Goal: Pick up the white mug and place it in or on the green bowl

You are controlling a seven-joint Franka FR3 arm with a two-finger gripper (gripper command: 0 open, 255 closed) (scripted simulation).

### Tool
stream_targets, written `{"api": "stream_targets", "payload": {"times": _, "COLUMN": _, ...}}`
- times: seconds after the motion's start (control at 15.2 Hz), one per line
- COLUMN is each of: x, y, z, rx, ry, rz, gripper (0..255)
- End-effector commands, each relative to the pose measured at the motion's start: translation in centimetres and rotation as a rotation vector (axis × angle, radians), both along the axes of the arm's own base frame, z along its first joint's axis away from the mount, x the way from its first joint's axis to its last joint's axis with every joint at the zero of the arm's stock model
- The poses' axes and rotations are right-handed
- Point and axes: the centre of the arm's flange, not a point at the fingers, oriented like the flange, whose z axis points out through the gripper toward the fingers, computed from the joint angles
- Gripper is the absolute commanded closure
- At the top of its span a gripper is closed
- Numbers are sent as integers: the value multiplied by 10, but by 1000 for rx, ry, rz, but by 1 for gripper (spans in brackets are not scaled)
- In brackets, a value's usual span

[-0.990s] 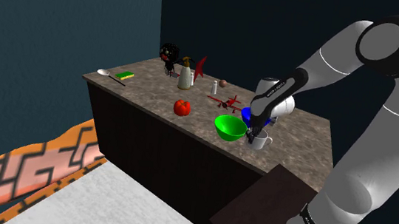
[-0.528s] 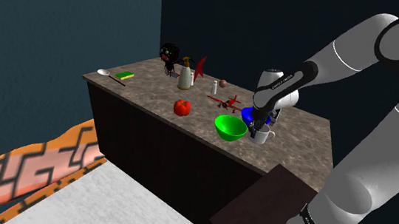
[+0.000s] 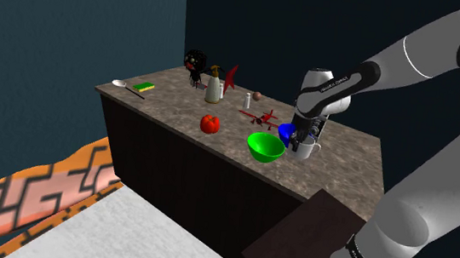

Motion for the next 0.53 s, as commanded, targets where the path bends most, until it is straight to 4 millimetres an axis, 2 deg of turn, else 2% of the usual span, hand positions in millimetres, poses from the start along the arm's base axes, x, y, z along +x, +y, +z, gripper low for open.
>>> {"api": "stream_targets", "payload": {"times": 0.0, "x": 0, "y": 0, "z": 11, "rx": 0, "ry": 0, "rz": 0, "gripper": 255}}
{"api": "stream_targets", "payload": {"times": 0.46, "x": 0, "y": 0, "z": 48, "rx": 0, "ry": 0, "rz": 0, "gripper": 255}}
